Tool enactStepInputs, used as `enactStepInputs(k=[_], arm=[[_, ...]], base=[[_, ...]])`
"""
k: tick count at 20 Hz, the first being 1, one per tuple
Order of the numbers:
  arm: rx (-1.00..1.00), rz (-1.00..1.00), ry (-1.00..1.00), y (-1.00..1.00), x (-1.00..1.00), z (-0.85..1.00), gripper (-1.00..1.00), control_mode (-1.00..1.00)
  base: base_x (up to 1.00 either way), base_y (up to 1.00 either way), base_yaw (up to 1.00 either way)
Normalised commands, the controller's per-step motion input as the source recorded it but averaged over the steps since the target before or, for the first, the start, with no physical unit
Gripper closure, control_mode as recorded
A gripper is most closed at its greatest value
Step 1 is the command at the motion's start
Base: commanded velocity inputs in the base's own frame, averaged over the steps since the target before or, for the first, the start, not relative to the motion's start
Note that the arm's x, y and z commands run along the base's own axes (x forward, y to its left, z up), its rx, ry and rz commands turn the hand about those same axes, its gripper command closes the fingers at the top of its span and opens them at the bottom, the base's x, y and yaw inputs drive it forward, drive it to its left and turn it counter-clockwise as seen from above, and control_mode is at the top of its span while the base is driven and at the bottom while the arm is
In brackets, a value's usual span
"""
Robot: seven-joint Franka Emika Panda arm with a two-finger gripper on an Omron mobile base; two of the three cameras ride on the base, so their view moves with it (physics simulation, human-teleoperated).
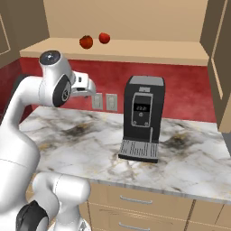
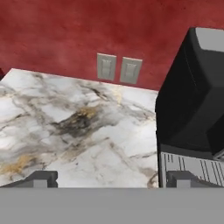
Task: Pick the tomatos from the cabinet and place them in one bowl. Pick the sweet potato from the sink and place it in the other bowl.
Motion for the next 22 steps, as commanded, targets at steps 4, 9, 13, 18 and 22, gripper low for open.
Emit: enactStepInputs(k=[4, 9, 13, 18, 22], arm=[[-0.05, -0.01, -0.1, 0.06, -0.02, 0.4, -1.0, -1.0], [-0.04, -0.01, -0.02, 0.07, -0.09, 0.41, -1.0, -1.0], [0.06, -0.01, 0.08, 0.0, 0.0, 0.28, -1.0, -1.0], [0.18, -0.18, -0.02, -0.18, -0.06, 0.32, -1.0, -1.0], [0.15, -0.23, -0.09, -0.13, -0.27, 0.31, -1.0, -1.0]], base=[[0.0, 0.0, 0.0], [0.0, 0.0, 0.0], [0.0, 0.0, 0.0], [0.0, 0.0, 0.0], [0.0, 0.0, 0.0]])
